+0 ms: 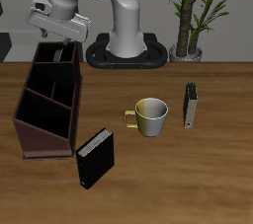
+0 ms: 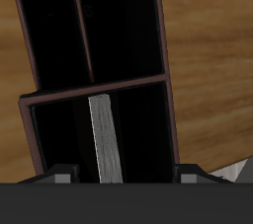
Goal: Place the left black book into the right desk caddy's right compartment
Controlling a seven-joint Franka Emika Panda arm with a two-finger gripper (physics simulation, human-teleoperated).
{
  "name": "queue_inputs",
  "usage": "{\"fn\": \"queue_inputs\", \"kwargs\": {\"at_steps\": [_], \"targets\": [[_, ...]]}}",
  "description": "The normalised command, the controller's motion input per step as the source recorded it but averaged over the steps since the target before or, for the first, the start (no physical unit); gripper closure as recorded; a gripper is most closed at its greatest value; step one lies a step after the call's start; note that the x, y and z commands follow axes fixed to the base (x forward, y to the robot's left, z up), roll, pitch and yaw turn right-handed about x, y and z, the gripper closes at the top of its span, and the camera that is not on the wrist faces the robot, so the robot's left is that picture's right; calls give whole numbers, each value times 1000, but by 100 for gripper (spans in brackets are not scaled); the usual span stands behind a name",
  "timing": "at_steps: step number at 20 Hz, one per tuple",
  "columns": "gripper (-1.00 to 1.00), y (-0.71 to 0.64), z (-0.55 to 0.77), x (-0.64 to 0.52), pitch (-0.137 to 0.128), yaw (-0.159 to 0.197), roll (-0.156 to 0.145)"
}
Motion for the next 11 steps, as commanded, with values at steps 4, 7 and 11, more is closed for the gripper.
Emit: {"fn": "queue_inputs", "kwargs": {"at_steps": [4, 7, 11], "targets": [[-100, -42, -190, 131, 42, 4, -12], [-100, 38, 0, 99, -2, 4, 2], [-100, 103, 237, 120, -32, -10, 4]]}}
